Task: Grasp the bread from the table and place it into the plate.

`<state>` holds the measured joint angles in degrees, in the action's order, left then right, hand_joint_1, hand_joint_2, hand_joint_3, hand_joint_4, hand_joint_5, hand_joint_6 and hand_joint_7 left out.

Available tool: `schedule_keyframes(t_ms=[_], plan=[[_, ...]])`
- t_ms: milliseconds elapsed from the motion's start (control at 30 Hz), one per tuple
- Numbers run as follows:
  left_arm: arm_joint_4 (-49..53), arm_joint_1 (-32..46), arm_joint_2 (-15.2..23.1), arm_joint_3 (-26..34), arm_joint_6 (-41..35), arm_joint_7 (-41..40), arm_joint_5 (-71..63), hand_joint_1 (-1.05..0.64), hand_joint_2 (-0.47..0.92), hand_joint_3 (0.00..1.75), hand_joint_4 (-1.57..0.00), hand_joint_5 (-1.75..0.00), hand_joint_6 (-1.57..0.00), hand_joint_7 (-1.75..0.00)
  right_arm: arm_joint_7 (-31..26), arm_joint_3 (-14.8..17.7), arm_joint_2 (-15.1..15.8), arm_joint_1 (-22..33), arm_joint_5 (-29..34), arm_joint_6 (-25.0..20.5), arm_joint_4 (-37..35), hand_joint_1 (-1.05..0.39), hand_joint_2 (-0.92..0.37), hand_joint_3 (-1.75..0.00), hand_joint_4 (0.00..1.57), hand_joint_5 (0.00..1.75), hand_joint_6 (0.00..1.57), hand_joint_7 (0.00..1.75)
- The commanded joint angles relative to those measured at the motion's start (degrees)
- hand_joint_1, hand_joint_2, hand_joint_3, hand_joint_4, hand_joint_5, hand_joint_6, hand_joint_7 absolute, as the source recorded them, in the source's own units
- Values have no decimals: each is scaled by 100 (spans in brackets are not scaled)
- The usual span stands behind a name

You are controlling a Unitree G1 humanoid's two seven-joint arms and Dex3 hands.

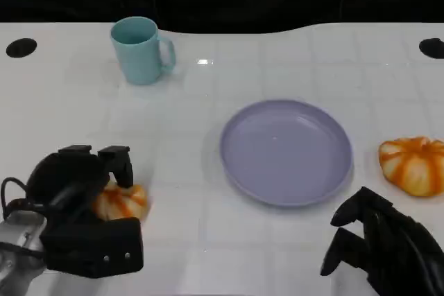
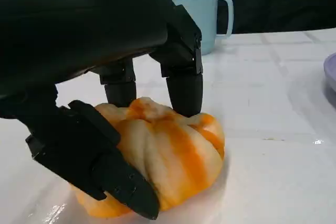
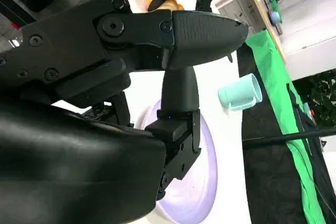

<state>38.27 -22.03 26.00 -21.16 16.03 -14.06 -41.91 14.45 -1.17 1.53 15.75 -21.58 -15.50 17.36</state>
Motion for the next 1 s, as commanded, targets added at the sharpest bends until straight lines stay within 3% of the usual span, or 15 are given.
schedule_keyframes(t_ms=[33,233,367,500,867,1000], plan=[[-362,52,-86,163,-113,-141,151,-21,85,53,-85,-175,-62,-175,-33,-7,15,8,47,32,38,-53,-92,-50,63,175,44,170],[-796,129,-116,283,-210,-7,291,-18,82,53,-83,-175,-61,-175,-39,-19,19,26,32,44,45,-53,-92,-49,63,175,45,169],[-1025,74,-265,396,-304,250,595,-19,75,74,-85,-175,-64,-175,17,3,59,18,60,131,-4,-52,-92,-50,63,175,44,170],[-1087,90,-276,412,-350,307,623,-20,73,79,-85,-175,-64,-175,22,2,60,17,76,151,-15,-52,-92,-50,63,175,43,171],[-1514,-85,-497,460,-515,533,772,-23,69,64,-82,-175,-58,-175,41,76,66,-5,-20,-8,-12,-52,-92,-49,62,175,40,173],[-1573,-158,-600,529,-457,654,974,-19,50,112,-84,-175,-65,-175,67,78,63,-4,-22,-15,-17,-51,-92,-51,61,175,40,173]])
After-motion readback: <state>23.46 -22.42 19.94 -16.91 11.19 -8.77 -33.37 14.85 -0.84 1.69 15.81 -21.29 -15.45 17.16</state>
